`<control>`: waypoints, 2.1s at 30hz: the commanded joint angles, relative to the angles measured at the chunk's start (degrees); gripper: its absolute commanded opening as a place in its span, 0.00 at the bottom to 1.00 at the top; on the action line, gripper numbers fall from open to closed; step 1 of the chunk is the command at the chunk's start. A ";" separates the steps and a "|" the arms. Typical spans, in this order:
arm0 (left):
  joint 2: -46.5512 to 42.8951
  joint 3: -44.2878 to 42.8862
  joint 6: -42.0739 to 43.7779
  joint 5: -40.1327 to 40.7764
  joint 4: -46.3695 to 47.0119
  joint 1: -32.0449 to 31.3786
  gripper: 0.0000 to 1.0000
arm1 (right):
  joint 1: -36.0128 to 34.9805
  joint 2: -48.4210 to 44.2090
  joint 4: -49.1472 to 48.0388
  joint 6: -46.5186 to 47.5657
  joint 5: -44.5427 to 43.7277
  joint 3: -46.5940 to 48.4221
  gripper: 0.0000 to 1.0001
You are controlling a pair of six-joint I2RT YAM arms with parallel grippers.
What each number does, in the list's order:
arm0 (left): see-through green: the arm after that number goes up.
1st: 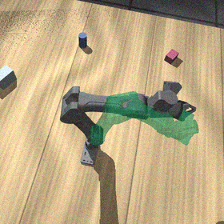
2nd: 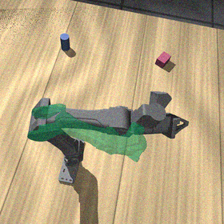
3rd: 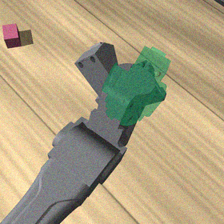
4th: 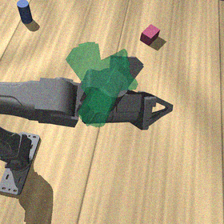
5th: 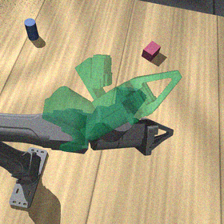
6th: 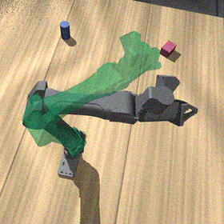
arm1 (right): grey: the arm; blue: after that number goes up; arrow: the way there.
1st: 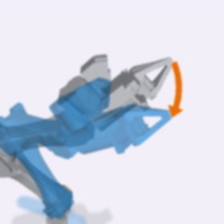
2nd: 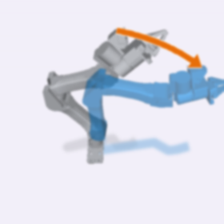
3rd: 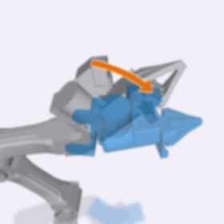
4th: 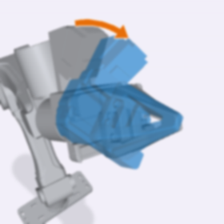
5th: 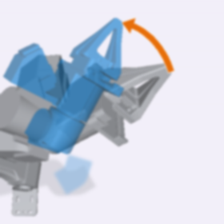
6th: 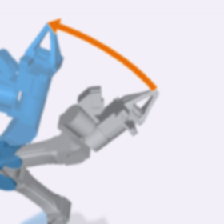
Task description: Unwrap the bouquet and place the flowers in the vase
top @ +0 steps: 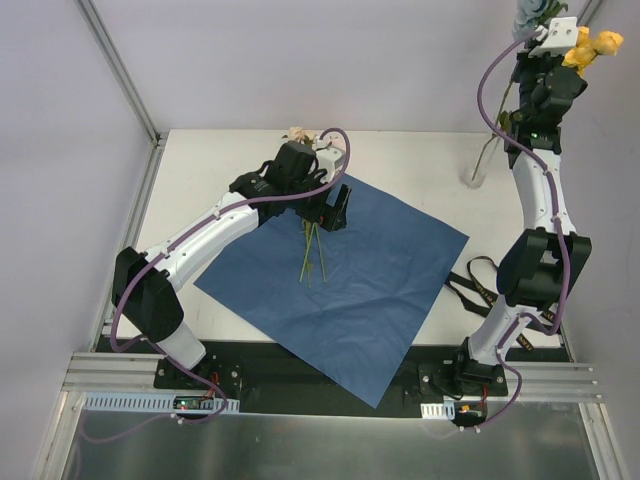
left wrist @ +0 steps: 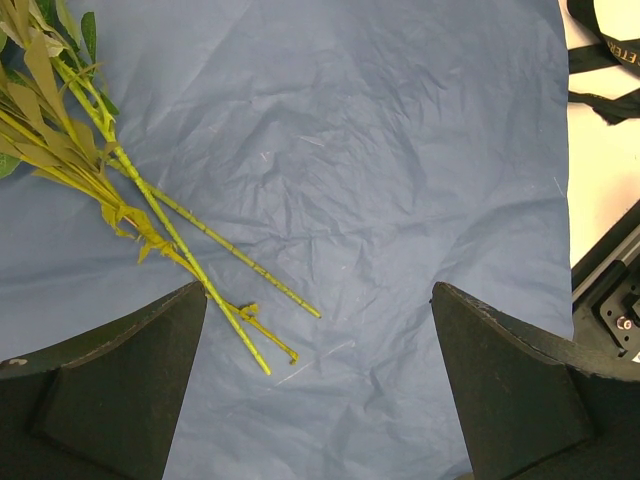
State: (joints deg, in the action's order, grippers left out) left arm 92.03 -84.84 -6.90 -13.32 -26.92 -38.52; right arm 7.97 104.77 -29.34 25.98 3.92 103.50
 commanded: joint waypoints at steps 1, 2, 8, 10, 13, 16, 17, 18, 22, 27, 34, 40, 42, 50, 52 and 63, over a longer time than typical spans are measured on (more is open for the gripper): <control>-0.01 -2.00 0.04 -1.27 -0.42 0.29 0.94 | 1.08 -0.88 -7.21 -2.33 1.88 -2.25 0.00; -0.01 -2.00 0.04 -1.27 -0.42 0.29 0.95 | 1.26 -0.88 -7.83 -2.94 1.79 -2.78 0.00; 0.08 -1.91 0.04 -1.71 -0.42 0.20 0.95 | 2.32 -1.85 -11.70 -4.88 2.75 -7.43 0.00; 0.08 -1.91 -0.05 -1.71 -0.42 0.29 0.95 | 2.58 -2.11 -11.97 -4.80 2.85 -8.22 0.00; 0.08 -1.82 -0.22 -2.15 -0.42 0.20 0.94 | 2.84 -2.90 -12.49 -4.80 3.54 -10.24 0.01; 0.08 -1.82 -0.31 -2.23 -0.24 0.20 0.95 | 2.93 -3.70 -14.51 -4.09 4.34 -12.62 0.00; 0.08 -1.82 -0.31 -2.23 -0.24 0.20 0.94 | 3.02 -3.87 -16.17 -3.92 4.69 -14.45 0.01; 0.08 -1.82 -0.40 -2.41 -0.15 0.20 0.94 | 3.11 -3.79 -16.62 -3.66 5.56 -14.91 0.01; 0.52 -1.74 -0.84 -3.99 0.11 0.20 0.94 | 3.98 -2.73 -17.24 -4.70 7.41 -15.96 0.06; 0.43 -1.65 -0.84 -4.35 0.37 0.29 0.95 | 4.25 -3.17 -18.47 -4.71 7.68 -19.21 0.08; 0.26 -1.47 -1.01 -4.87 0.55 0.20 0.95 | 5.13 -2.47 -19.70 -6.38 8.03 -22.55 0.13; -0.01 -1.38 -0.93 -5.31 0.64 -0.32 0.95 | 5.13 -1.76 -19.79 -6.38 8.56 -23.52 0.15; -0.10 -1.38 -0.84 -5.22 0.64 -0.41 0.95 | 5.13 -1.76 -19.61 -6.46 8.56 -24.31 0.15; -0.89 -1.12 -0.57 -4.69 0.72 -1.38 0.95 | 5.13 -2.03 -18.65 -6.29 8.91 -27.12 0.25; -1.15 -1.21 -0.57 -4.52 0.64 -1.64 0.95 | 5.13 -2.29 -18.65 -6.55 8.56 -27.91 0.32; -3.26 -0.94 -0.31 -3.55 0.64 -3.84 0.95 | 3.20 -8.09 4.08 -6.47 2.24 -24.68 0.99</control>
State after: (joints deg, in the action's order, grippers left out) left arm 92.31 -84.84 -7.42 -17.39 -26.87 -41.32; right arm 12.10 101.78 -33.10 19.16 9.17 75.20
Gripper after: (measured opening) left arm 0.949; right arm 0.853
